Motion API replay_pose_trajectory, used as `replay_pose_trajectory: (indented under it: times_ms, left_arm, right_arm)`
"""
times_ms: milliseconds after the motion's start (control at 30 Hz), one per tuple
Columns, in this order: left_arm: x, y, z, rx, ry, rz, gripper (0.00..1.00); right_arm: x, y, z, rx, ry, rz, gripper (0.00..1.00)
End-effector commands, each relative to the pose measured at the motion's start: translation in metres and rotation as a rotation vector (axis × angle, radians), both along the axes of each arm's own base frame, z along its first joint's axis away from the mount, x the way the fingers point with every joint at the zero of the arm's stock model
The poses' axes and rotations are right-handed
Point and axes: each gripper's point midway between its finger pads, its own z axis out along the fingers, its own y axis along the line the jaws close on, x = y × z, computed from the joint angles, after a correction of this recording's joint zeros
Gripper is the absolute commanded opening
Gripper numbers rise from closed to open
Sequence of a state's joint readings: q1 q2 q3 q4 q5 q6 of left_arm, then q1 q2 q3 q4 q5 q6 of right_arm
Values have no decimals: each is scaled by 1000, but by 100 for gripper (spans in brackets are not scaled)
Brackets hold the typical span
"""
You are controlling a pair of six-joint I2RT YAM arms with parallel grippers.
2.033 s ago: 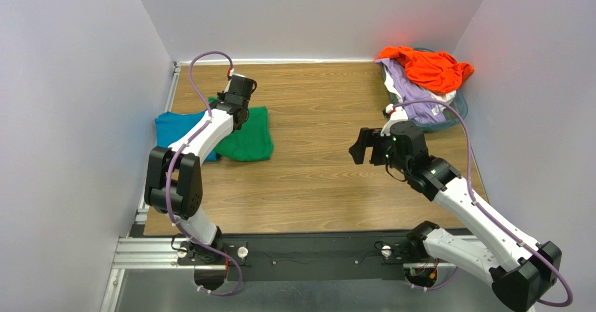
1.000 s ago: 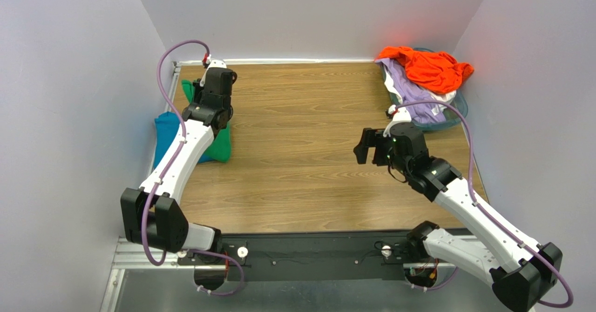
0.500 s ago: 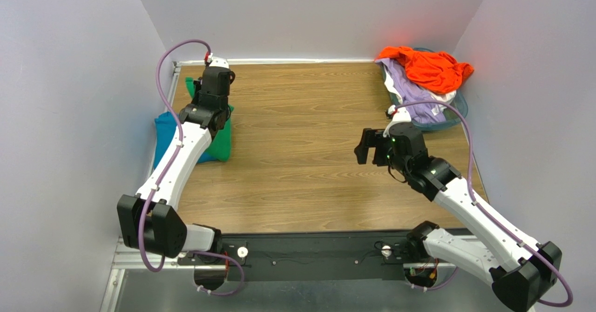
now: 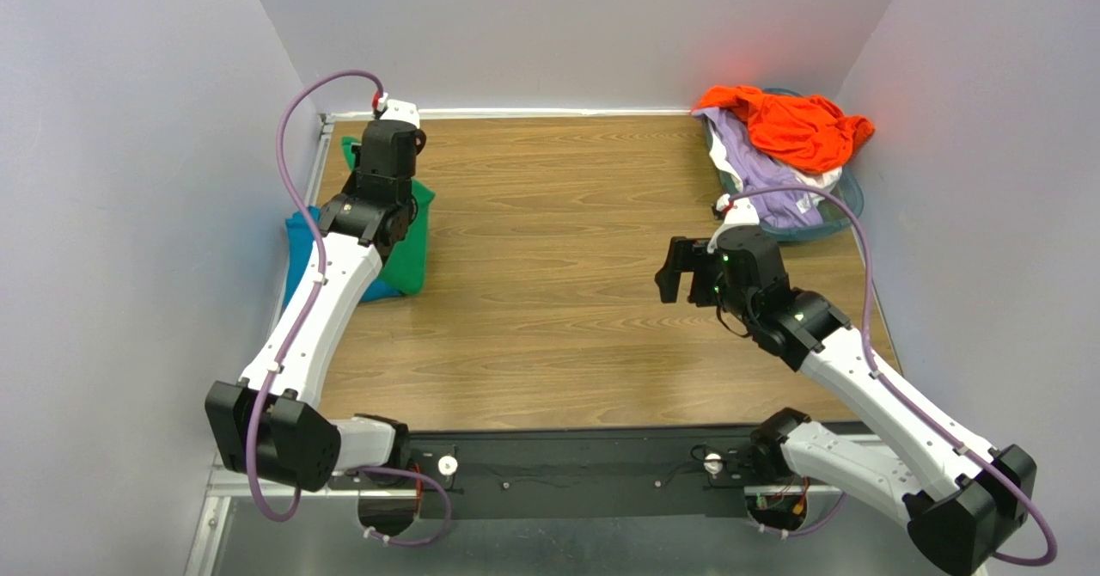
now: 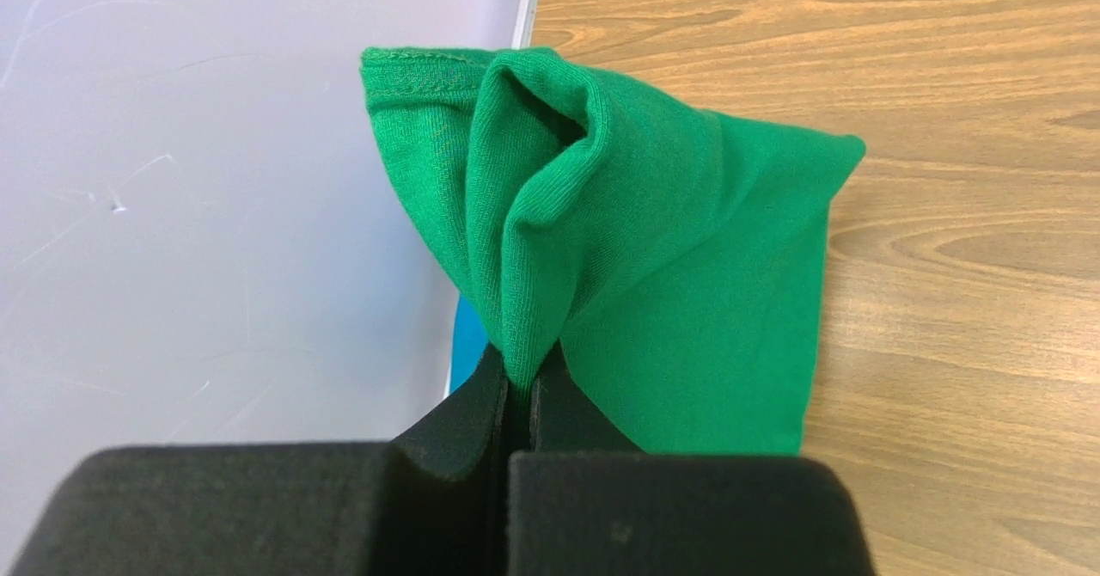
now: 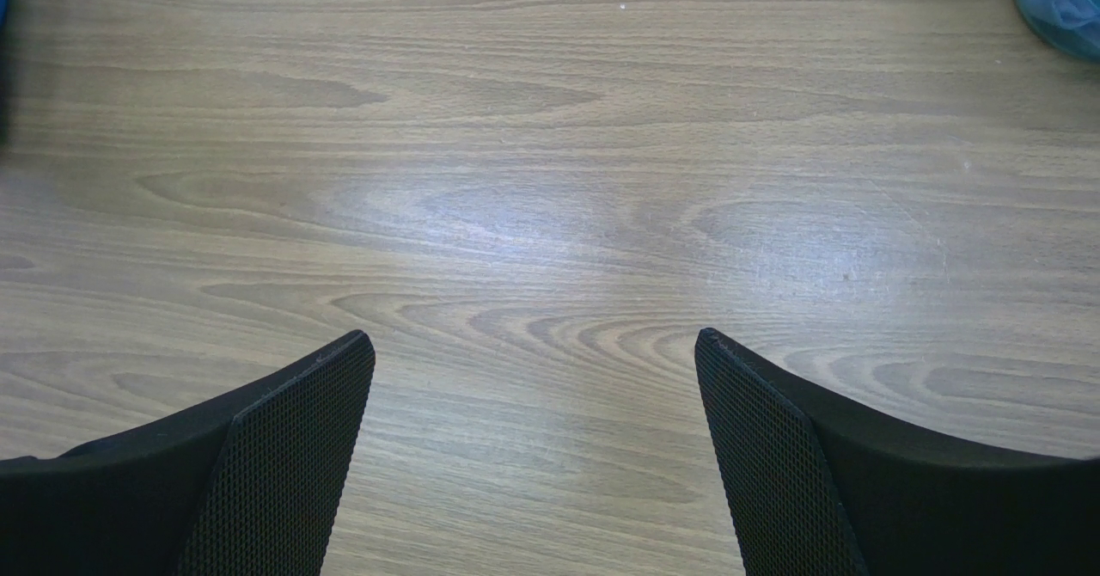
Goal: Fold and stack the t-shirts
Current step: Neatly place the folded tshirt to the corner
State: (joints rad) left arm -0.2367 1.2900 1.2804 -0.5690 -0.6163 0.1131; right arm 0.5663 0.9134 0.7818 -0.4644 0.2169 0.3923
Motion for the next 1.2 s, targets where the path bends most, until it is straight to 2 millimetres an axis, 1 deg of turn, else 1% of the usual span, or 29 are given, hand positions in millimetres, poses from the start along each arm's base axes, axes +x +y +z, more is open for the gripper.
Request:
replay_pose_trajectory:
  times_ms: [0,67,167,200,267,300,333,400,467,500,567,633,667,700,867,900,933,967,1000,1067,1167]
  left_arm:
    - [-8,9,35,19,-85,21,0]
    - [-11,17,36,47,-83,67,0]
    - [-10,21,27,67,-63,75,0]
    - [-6,18,18,62,-55,57,0]
    - [-4,19,7,62,-38,58,0]
    - [-4,23,-4,76,-12,82,0]
    - [-4,27,-7,84,-16,107,0]
    - [-6,40,-6,122,-27,178,0]
    - [-4,56,-1,122,-55,233,0]
    - [-4,68,3,122,-70,267,0]
    - [-3,74,3,122,-61,268,0]
    - [0,74,2,132,-62,242,0]
    - [0,78,0,135,-61,241,0]
    - [2,77,-7,137,-45,232,0]
    - [17,82,-22,155,-30,247,0]
    - [34,89,-38,173,-5,272,0]
    - [35,89,-38,173,-5,272,0]
    - [34,98,-44,199,15,321,0]
    - [34,100,-40,206,3,340,0]
    - [41,110,-48,206,20,380,0]
    - [46,112,-59,195,42,373,0]
  right_arm:
    - [0,-6,-6,-18,13,-33,100]
    - [0,-5,-8,-19,20,-28,100]
    - [0,-4,-12,-24,32,-22,100]
    - [0,-4,-13,-27,37,-22,100]
    - [0,-3,-14,-27,41,-19,100]
    - [0,-3,-16,-30,45,-19,100]
    - [-1,-3,-19,-29,54,-21,100]
    - [-1,-3,-22,-32,62,-25,100]
    - [-1,-3,-23,-29,67,-25,100]
    - [-1,-2,-23,-27,68,-24,100]
    - [-3,1,-23,-16,75,-11,100]
    - [-6,5,-26,-5,91,12,100]
    - [-6,5,-26,-2,91,16,100]
    - [-6,6,-26,-2,93,17,100]
    - [-9,10,-27,7,102,43,100]
    - [-9,9,-27,6,99,38,100]
    - [-9,9,-28,5,101,38,100]
    - [-9,8,-29,3,104,36,100]
    - [-9,8,-29,1,105,34,100]
    - [-9,8,-31,0,109,32,100]
    - [-8,7,-31,-5,110,25,100]
